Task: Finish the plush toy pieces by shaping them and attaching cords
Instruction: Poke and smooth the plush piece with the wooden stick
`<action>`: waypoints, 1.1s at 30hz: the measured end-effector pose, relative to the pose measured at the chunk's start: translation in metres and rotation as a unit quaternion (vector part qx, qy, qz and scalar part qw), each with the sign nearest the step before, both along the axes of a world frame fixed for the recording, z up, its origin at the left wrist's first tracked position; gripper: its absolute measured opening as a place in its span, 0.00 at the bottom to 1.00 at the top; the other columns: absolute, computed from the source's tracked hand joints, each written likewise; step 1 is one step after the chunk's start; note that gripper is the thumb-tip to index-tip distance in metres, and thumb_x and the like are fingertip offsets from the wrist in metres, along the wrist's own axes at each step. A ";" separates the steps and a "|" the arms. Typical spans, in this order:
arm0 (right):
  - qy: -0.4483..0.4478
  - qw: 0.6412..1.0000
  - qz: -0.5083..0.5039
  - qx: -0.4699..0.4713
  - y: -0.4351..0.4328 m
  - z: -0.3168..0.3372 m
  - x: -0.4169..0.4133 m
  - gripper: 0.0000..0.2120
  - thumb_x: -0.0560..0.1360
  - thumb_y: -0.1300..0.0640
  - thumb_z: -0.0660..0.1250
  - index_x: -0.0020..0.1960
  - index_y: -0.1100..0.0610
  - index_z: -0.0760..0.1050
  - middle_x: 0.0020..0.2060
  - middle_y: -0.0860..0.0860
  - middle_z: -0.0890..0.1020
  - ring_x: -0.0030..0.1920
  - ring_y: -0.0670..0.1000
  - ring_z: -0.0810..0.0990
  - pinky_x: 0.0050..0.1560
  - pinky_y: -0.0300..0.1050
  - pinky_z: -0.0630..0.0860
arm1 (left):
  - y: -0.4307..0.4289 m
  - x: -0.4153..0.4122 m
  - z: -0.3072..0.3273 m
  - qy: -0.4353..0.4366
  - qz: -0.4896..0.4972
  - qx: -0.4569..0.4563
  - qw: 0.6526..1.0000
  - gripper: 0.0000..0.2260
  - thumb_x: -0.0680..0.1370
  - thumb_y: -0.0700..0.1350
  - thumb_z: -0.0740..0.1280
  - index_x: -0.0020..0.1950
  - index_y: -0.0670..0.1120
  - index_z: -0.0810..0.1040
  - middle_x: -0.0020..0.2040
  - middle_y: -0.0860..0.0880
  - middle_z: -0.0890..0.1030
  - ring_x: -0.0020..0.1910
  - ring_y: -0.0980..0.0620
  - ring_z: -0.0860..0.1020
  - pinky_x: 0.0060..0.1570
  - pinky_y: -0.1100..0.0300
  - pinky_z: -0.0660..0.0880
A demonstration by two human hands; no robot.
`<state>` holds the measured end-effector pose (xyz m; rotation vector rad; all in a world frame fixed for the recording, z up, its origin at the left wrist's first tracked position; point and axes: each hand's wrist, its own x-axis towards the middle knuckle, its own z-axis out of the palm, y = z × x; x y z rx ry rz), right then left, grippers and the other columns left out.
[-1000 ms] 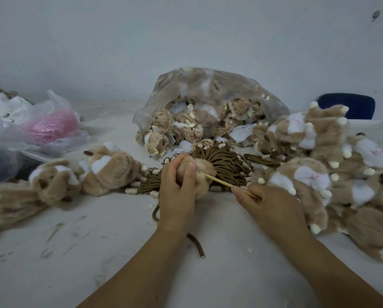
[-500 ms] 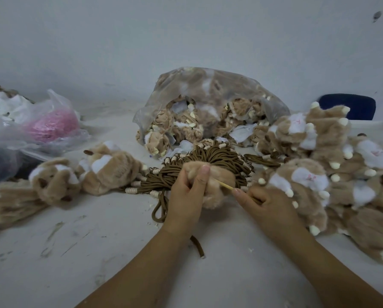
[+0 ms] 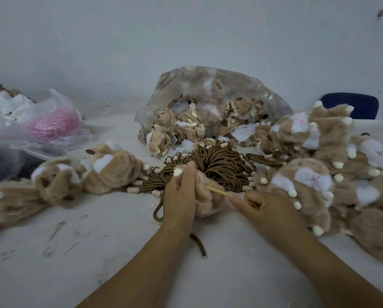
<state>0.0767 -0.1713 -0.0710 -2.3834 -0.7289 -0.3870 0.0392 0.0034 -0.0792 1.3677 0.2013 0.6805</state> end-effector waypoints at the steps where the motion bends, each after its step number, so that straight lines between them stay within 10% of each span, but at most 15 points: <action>1: -0.012 1.000 0.008 -0.007 -0.001 0.001 0.000 0.28 0.67 0.30 0.55 0.28 0.55 0.59 0.21 0.48 0.63 0.25 0.46 0.63 0.29 0.50 0.63 | 0.000 -0.001 0.000 0.009 -0.002 0.006 1.000 0.19 0.76 0.60 0.63 0.32 0.49 0.80 0.31 0.50 0.81 0.33 0.56 0.79 0.37 0.63 0.76; 20: 0.016 0.999 -0.014 0.025 0.009 -0.012 -0.004 0.33 0.68 0.28 0.52 0.31 0.60 0.64 0.25 0.56 0.71 0.28 0.52 0.71 0.31 0.49 0.67 | -0.006 -0.002 0.001 -0.025 0.062 0.014 0.998 0.12 0.81 0.53 0.61 0.47 0.53 0.83 0.44 0.54 0.84 0.46 0.58 0.82 0.46 0.63 0.78; 25: 0.037 0.997 0.024 0.070 0.007 -0.009 -0.004 0.34 0.65 0.27 0.56 0.30 0.61 0.68 0.26 0.55 0.72 0.28 0.51 0.71 0.31 0.45 0.66 | -0.013 -0.007 0.004 0.060 -0.047 -0.057 0.995 0.18 0.81 0.50 0.63 0.34 0.48 0.83 0.34 0.48 0.85 0.33 0.55 0.83 0.28 0.67 0.75; 33: 0.031 0.997 0.014 0.065 0.017 -0.012 -0.004 0.33 0.66 0.27 0.55 0.31 0.60 0.64 0.24 0.54 0.68 0.26 0.47 0.66 0.32 0.51 0.68 | -0.016 -0.007 0.009 0.028 0.012 -0.035 0.999 0.14 0.80 0.55 0.63 0.43 0.50 0.83 0.40 0.51 0.86 0.41 0.58 0.84 0.39 0.67 0.77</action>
